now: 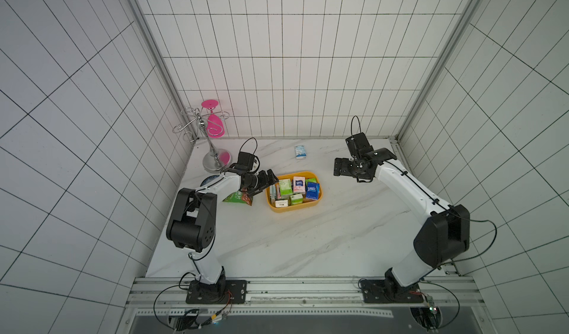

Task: Put the pocket tissues into the storage box
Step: Move the storage box to the center of the board.

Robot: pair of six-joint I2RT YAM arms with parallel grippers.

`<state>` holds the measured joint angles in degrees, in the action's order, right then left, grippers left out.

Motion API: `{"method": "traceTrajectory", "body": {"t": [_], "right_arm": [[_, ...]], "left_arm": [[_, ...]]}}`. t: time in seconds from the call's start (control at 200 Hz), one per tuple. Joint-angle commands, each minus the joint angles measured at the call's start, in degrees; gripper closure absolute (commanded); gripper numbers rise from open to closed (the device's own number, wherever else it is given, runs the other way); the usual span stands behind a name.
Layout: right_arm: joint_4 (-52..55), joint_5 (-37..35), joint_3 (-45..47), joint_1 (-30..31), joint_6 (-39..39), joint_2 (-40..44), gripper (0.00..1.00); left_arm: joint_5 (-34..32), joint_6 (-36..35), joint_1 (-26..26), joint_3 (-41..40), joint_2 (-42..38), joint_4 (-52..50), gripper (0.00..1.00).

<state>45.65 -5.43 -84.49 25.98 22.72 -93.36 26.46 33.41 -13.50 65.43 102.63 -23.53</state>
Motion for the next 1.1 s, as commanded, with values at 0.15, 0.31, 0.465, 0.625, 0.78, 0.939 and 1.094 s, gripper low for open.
{"method": "traceTrajectory", "body": {"t": [0.15, 0.31, 0.465, 0.625, 0.78, 0.939, 1.094], "right_arm": [[1.71, 1.48, -0.84, -1.77, -2.33, -1.01, 0.02], [1.78, 1.7, -0.48, -2.16, -2.67, -1.64, 0.02], [1.83, 1.45, -0.24, -2.62, -3.19, -1.9, 0.02], [1.87, 1.2, 0.11, -3.62, -3.3, -1.4, 0.02], [1.55, 0.71, 1.27, -5.03, -2.53, -0.01, 0.01], [0.58, 1.75, 2.63, -6.83, -1.69, 1.33, 0.01], [-0.24, 2.62, 2.69, -7.95, -1.63, 1.52, 0.01]], "left_arm": [[3.54, 2.43, -3.21, 3.73, 4.33, 7.32, 0.03], [3.86, 5.1, -6.38, 3.97, 5.37, 9.12, 0.03], [3.63, 7.4, -9.69, 4.94, 6.48, 10.03, 0.03], [0.83, 7.29, -10.48, 7.55, 6.53, 7.72, 0.03], [-7.72, 1.64, -9.72, 15.94, 8.05, -2.47, 0.03], [-13.9, -1.86, -9.41, 29.22, 14.34, -10.92, 0.02], [-19.78, -1.94, -10.16, 43.0, 22.62, -17.62, 0.02]]}}
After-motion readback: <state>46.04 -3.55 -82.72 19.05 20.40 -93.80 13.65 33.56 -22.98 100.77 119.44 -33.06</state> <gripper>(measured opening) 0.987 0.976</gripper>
